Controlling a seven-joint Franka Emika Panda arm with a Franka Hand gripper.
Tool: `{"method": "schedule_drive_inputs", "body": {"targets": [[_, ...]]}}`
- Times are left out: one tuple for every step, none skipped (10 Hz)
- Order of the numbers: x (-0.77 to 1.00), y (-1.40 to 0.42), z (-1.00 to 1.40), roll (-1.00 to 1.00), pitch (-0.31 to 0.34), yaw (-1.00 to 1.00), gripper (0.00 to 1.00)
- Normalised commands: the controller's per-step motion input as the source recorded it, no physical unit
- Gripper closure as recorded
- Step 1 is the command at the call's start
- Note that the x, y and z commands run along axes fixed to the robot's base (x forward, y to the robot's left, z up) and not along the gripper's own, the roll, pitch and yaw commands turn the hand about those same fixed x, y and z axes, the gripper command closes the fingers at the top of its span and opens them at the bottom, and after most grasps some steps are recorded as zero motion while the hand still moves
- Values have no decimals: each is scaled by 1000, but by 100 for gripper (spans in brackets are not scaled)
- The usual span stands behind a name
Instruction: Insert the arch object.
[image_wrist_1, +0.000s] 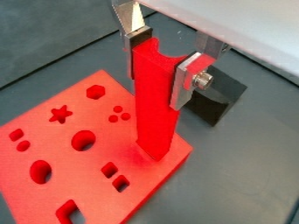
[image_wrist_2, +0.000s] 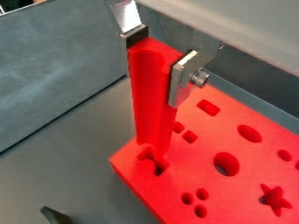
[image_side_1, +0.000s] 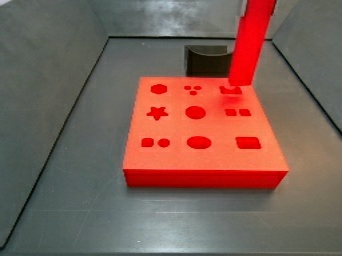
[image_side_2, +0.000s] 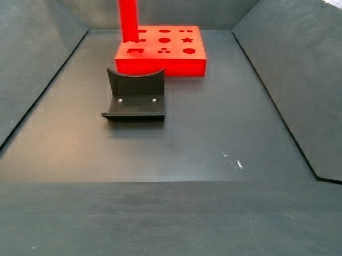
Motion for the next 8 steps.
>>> {"method": "schedule_drive_inputs", "body": {"targets": [[3,57,-77,94,14,-149,100],[-34,57,-117,87,11,-283,100],[-106,31,-117,54,3,-309,100],[-123,0,-63,24,0,-251,100],[0,0,-29,0,0,-137,100],[54,0,-97,14,0,-43,100],[203,0,-197,59,0,0,100],[237,20,-269,80,0,0,100]]}}
